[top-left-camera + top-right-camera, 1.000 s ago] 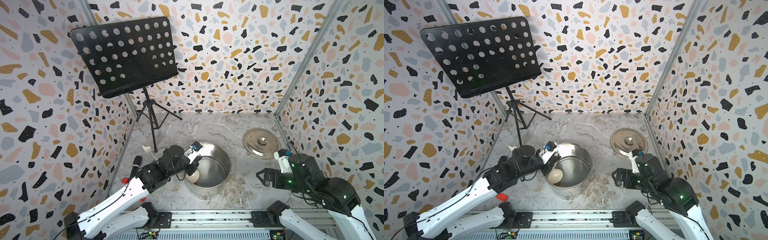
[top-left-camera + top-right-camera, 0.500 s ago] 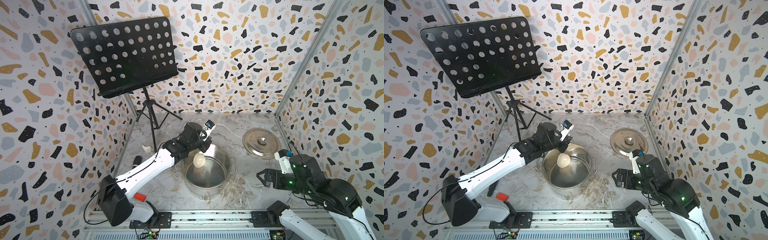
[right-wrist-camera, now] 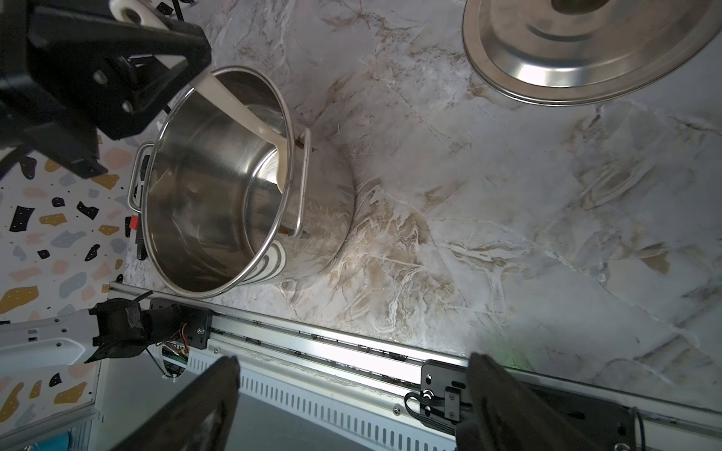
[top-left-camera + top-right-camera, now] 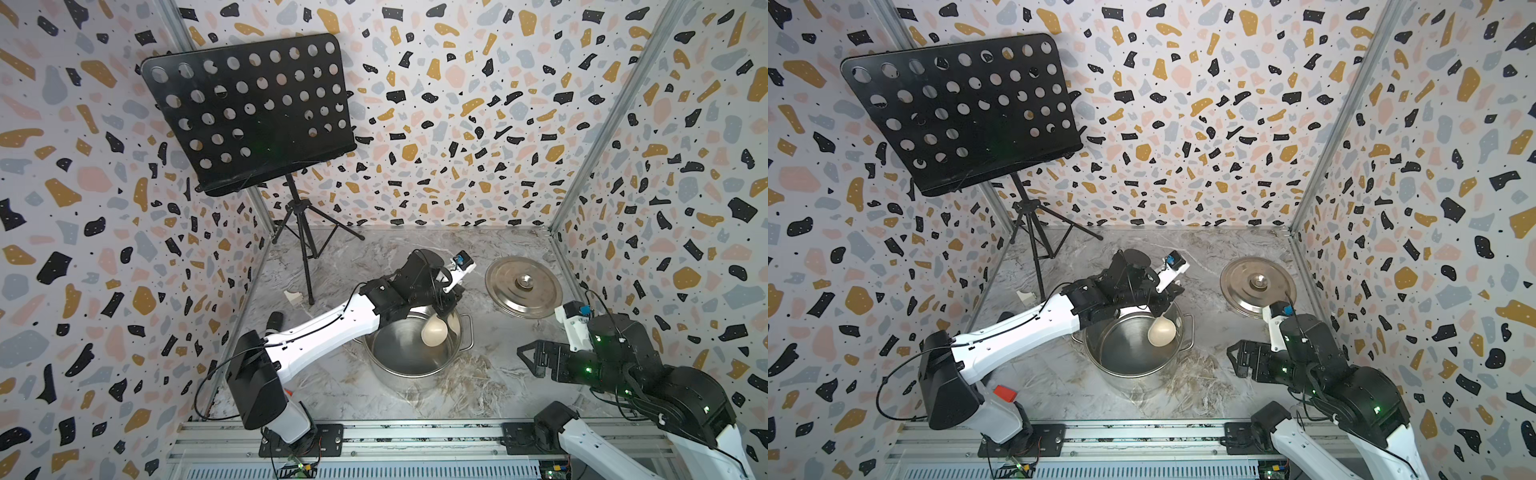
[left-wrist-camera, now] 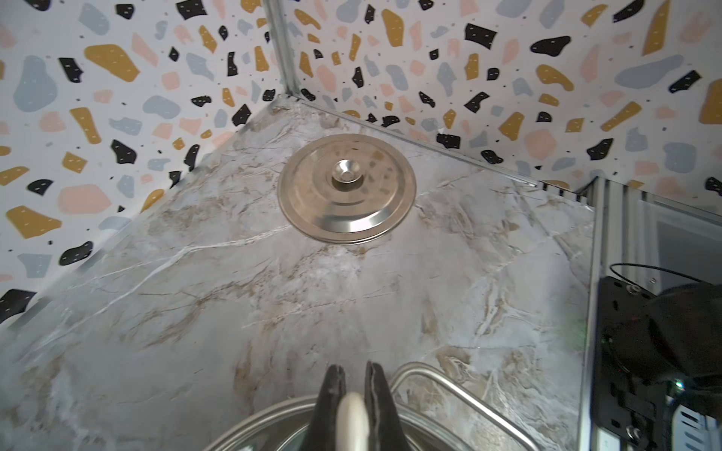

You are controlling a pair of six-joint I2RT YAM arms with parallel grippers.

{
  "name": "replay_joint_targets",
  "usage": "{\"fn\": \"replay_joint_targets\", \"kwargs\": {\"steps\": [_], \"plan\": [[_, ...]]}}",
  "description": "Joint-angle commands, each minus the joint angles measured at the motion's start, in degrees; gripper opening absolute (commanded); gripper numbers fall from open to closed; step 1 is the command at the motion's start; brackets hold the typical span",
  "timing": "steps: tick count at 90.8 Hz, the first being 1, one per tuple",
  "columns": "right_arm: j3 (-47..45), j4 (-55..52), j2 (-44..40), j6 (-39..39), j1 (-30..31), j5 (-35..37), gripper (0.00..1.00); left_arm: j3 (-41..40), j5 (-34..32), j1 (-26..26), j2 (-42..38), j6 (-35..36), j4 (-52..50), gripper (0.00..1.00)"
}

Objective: Stir the soup with a spoon
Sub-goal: Stir the soup in the pan with a stick.

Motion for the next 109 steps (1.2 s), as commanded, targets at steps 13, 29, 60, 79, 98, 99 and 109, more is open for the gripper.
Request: {"fn": "replay_joint_targets", "kwargs": {"steps": [13, 29, 60, 79, 98, 99, 109], "plan": [[0.98, -1.63, -0.78, 0.62, 0.07, 1.22, 0.95, -9.29, 1.56, -5.42, -11.09, -0.88, -0.25, 0.00], [0.35, -1.57, -0.33, 0.28, 0.08, 1.13, 0.95, -17.45, 2.47, -6.52, -20.64, -2.12, -3.54, 0.00], [-0.38, -0.08, 1.56, -0.50, 0.09, 0.19, 0.96, -26.35, -3.50, -0.86, -33.33, -2.48, -8.64, 0.00], [-0.22, -0.11, 1.97, -0.92, 0.07, -0.10, 0.96, -26.69, -4.13, 8.64, -32.77, -1.45, -6.36, 0.00], [0.34, -0.18, 2.15, -1.07, 0.12, -0.35, 0.96, -21.52, -7.16, 12.71, -24.92, -0.30, -1.51, 0.00], [0.34, -0.15, 2.16, -1.11, 0.09, -0.36, 0.96, -21.09, -7.16, 12.81, -24.36, -0.21, -1.36, 0.00], [0.51, -0.13, 2.16, -1.10, 0.07, -0.60, 0.96, -16.74, -5.49, 13.00, -18.77, 0.30, 0.64, 0.00]]}}
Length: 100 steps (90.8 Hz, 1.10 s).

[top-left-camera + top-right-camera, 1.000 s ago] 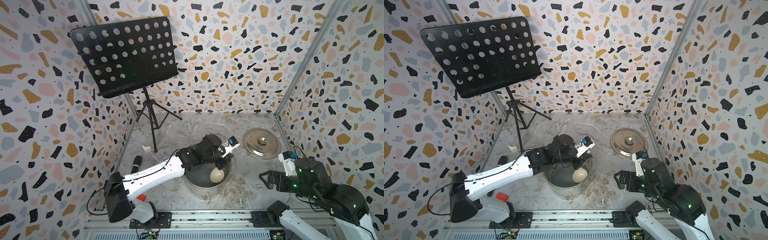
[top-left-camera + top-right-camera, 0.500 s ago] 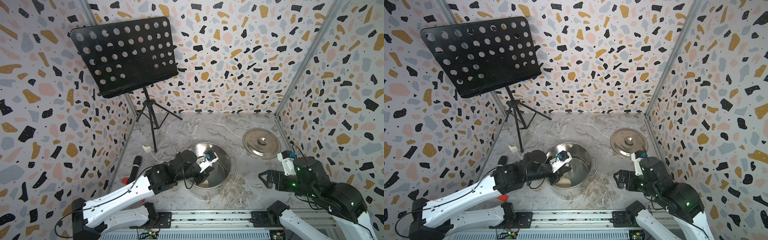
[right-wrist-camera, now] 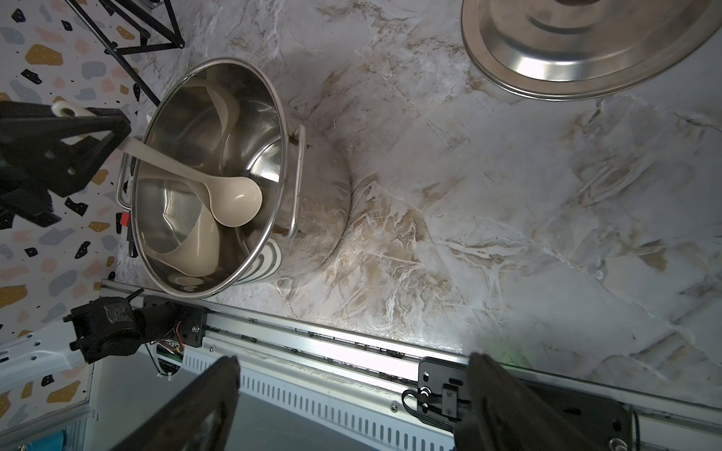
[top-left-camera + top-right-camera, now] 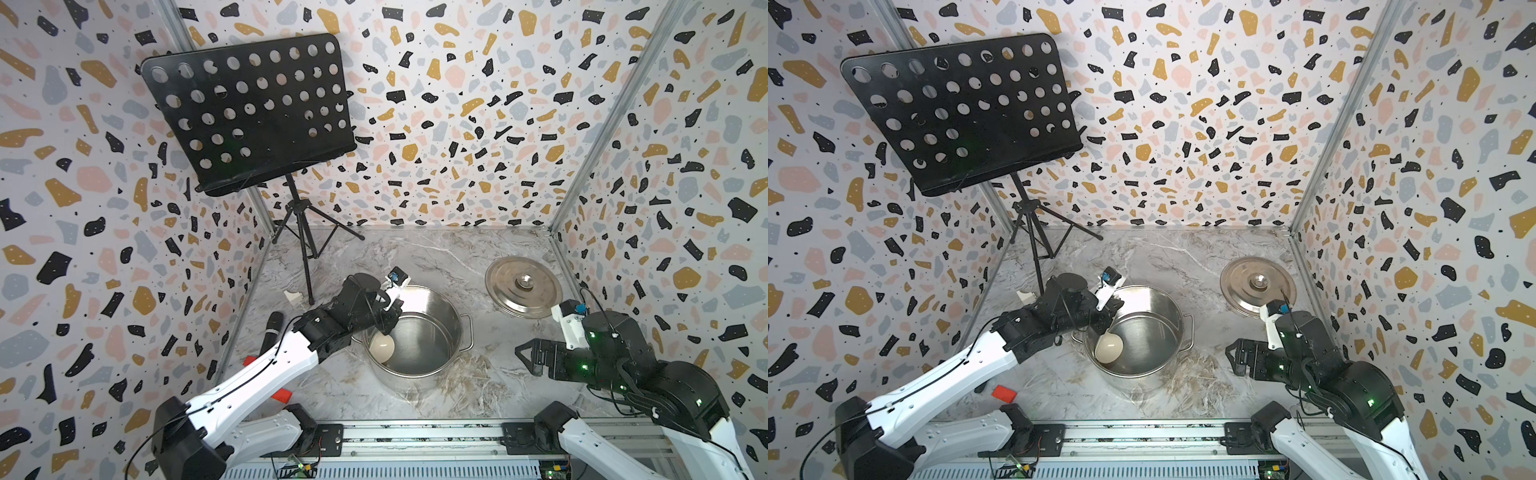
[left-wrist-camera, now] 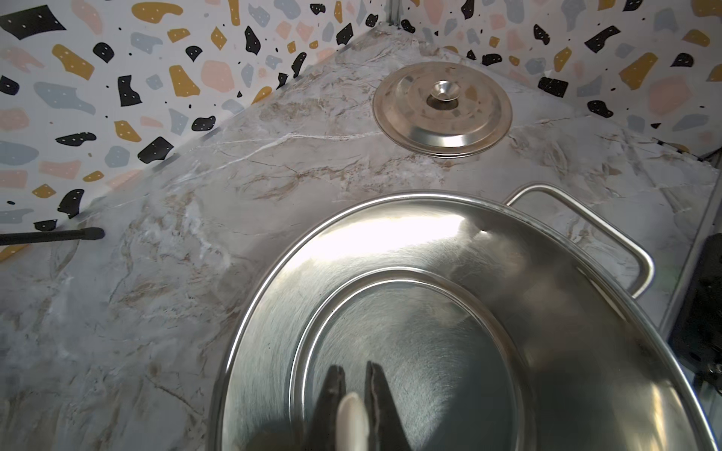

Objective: Stir the soup with a spoon
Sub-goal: Stir the soup in the pan with a stick.

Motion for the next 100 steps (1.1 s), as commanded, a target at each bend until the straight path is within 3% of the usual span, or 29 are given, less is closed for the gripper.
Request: {"fn": "replay_joint_targets", "kwargs": {"steps": [1, 23, 51, 76, 100], "plan": [[0.71, -0.09, 0.56, -0.69, 0.07, -0.26, 0.96, 5.66, 0.70, 0.58, 3.95, 1.40, 5.79, 0.00], [0.66, -0.76, -0.29, -0.03, 0.12, 0.15, 0.95, 14.07, 6.47, -0.89, 14.40, -0.42, 8.66, 0.00], [0.63, -1.84, -1.66, 0.71, 0.08, 1.17, 0.95, 17.23, 7.29, -10.88, 18.94, -0.57, 10.92, 0.00], [0.16, -2.20, -2.28, 0.83, 0.09, 1.24, 0.95, 9.27, 9.67, -18.90, 12.07, 0.14, 7.35, 0.00], [-0.16, -2.15, -1.59, 0.07, 0.09, 0.82, 0.95, -1.40, 5.62, -20.17, -1.69, -0.06, -0.10, 0.00]]}}
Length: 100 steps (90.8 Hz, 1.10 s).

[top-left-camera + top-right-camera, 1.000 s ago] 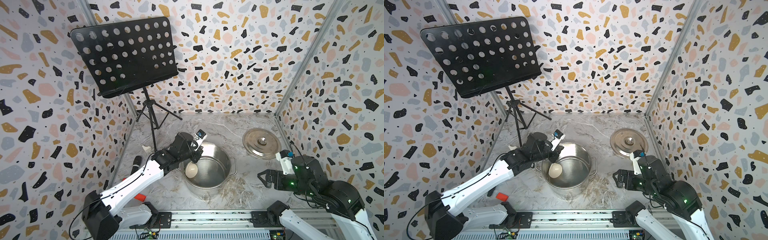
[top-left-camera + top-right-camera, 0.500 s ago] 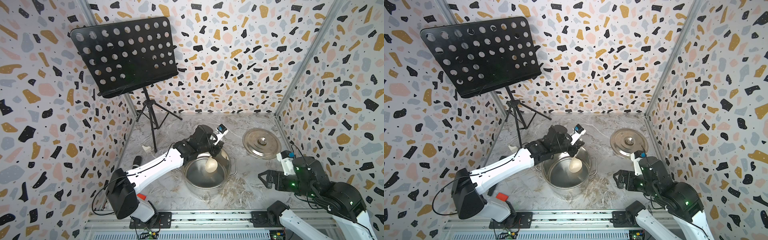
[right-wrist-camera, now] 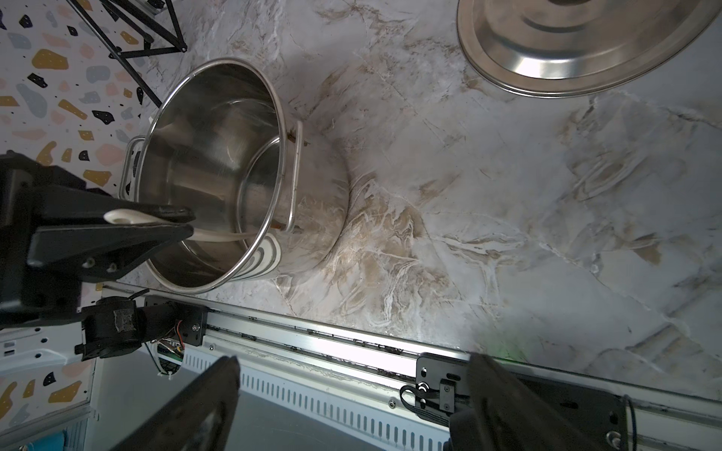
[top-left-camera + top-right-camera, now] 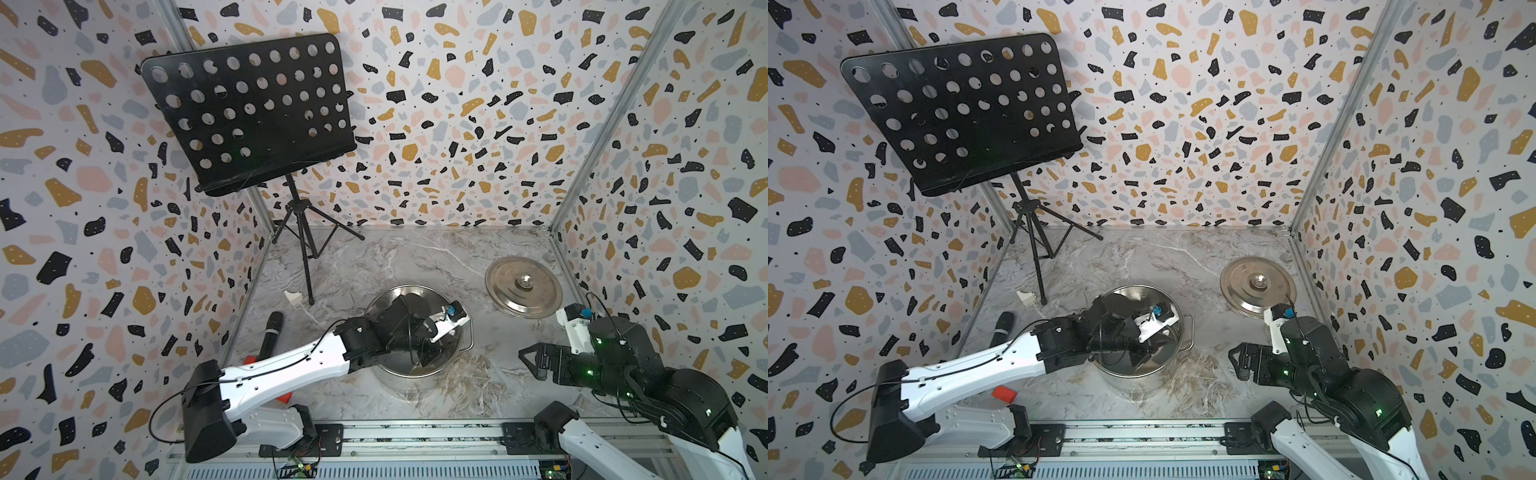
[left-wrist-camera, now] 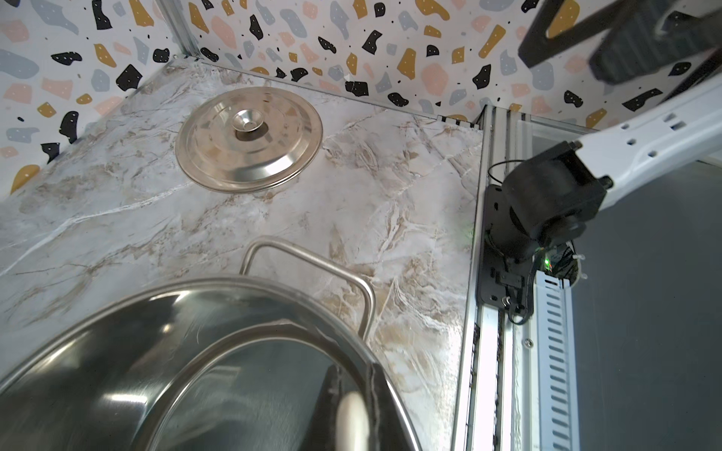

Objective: Stir the soup with a spoon
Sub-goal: Stir the soup in the pan with a stick.

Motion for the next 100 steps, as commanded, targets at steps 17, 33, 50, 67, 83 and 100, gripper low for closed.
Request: {"fn": "replay_joint_targets", "kwargs": {"steps": [17, 33, 50, 67, 83, 100], "plan": [[-0.51, -0.56, 2.09, -1.48, 0.11, -0.80, 0.96, -9.30, -9.49, 1.96, -15.19, -1.45, -6.86, 0.00], [-0.07, 0.49, 3.73, -2.66, 0.07, -1.80, 0.96, -11.43, -10.21, 9.68, -21.39, -2.35, -9.38, 0.00], [-0.25, 0.90, 4.13, -2.89, 0.11, -1.99, 0.96, -9.99, -11.56, 16.73, -19.61, -2.26, -6.61, 0.00], [-0.49, 0.82, 3.57, -2.75, 0.07, -1.99, 0.96, -4.59, -13.86, 19.91, -9.85, -2.16, 2.26, 0.00], [-0.75, 0.60, 2.27, -1.81, 0.08, -1.84, 0.96, 4.54, -9.32, 20.34, 1.36, -1.26, 5.69, 0.00], [-0.61, -0.34, 0.75, -0.85, 0.07, -0.67, 0.95, 8.94, -3.76, 18.82, 7.92, -2.39, 9.31, 0.00]]}}
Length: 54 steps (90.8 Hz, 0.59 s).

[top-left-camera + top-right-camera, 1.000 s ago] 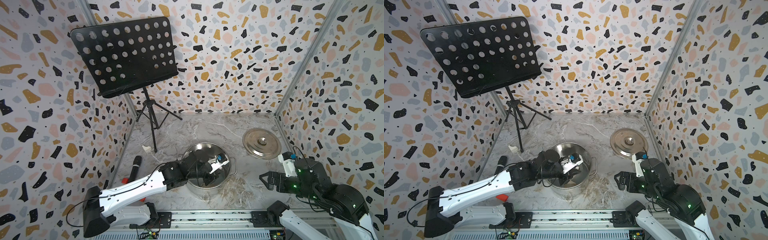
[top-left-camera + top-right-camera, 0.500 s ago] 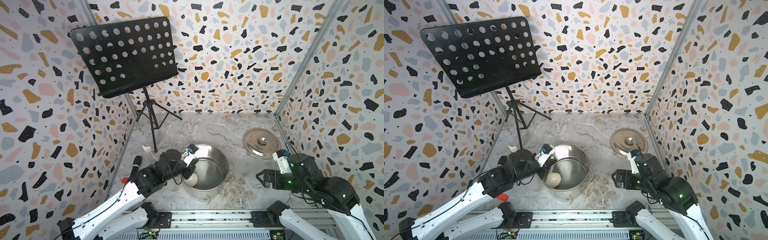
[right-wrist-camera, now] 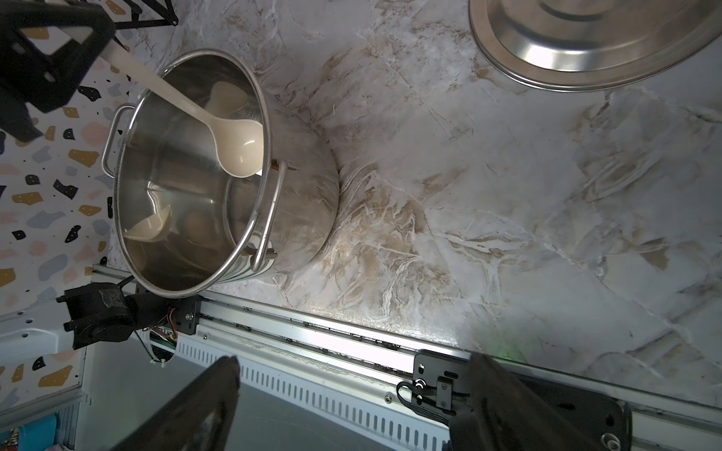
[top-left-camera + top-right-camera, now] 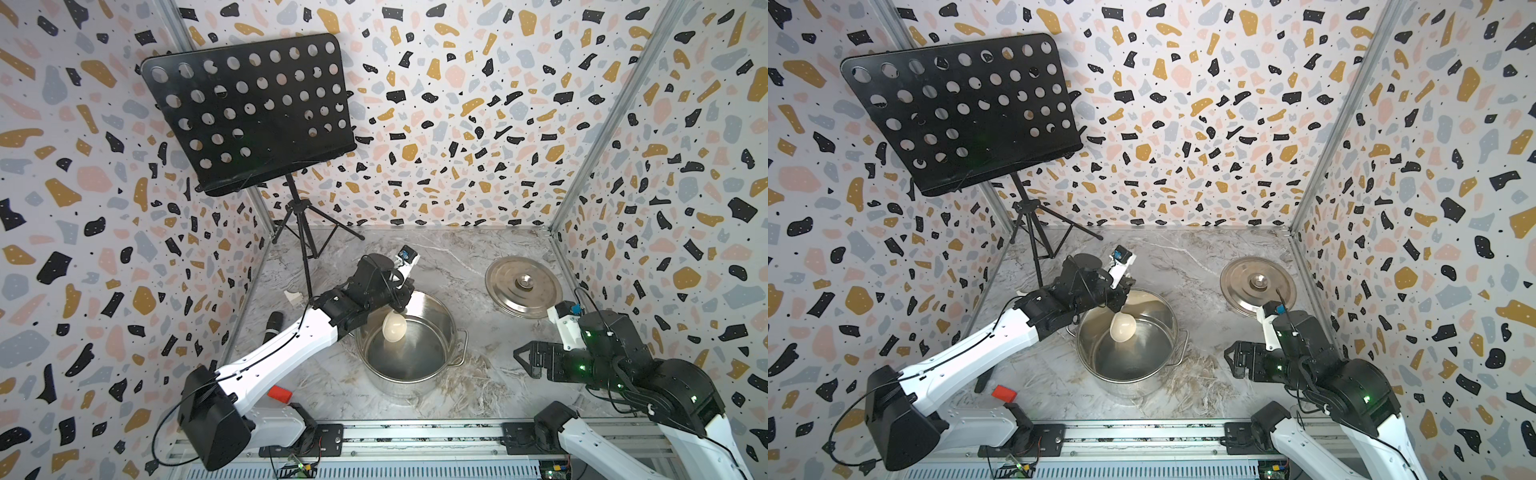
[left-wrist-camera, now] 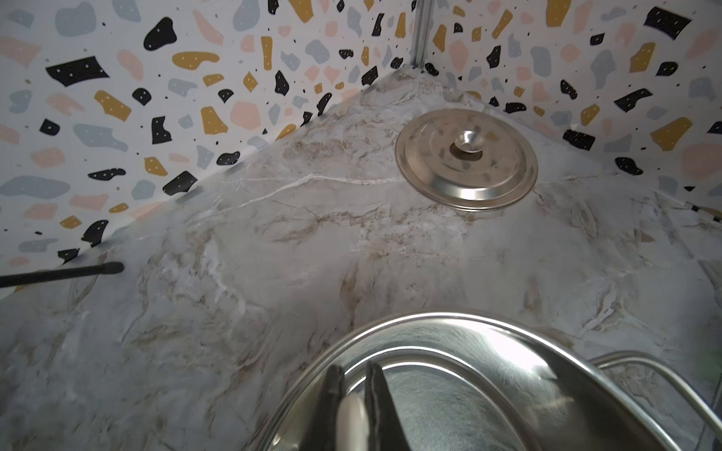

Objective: Stir the soup with a spoon
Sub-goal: Stir the soup in the pan with a stick.

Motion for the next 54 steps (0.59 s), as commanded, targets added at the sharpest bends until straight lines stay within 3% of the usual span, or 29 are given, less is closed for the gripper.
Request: {"fn": "replay_joint_targets", "kwargs": {"steps": [1, 28, 54], "plan": [[0.07, -0.85, -1.18, 0.95, 0.07, 1.19, 0.95, 2.80, 4.42, -1.43, 1.92, -0.38, 5.59, 0.00], [0.36, -1.28, -1.18, 1.41, 0.07, 2.06, 0.95, 3.46, 7.20, -11.91, 1.76, 1.46, 5.35, 0.00], [0.19, -0.92, -0.12, 1.15, 0.08, 2.25, 0.95, -6.70, 4.88, -18.03, -10.26, 1.79, -3.08, 0.00]]}}
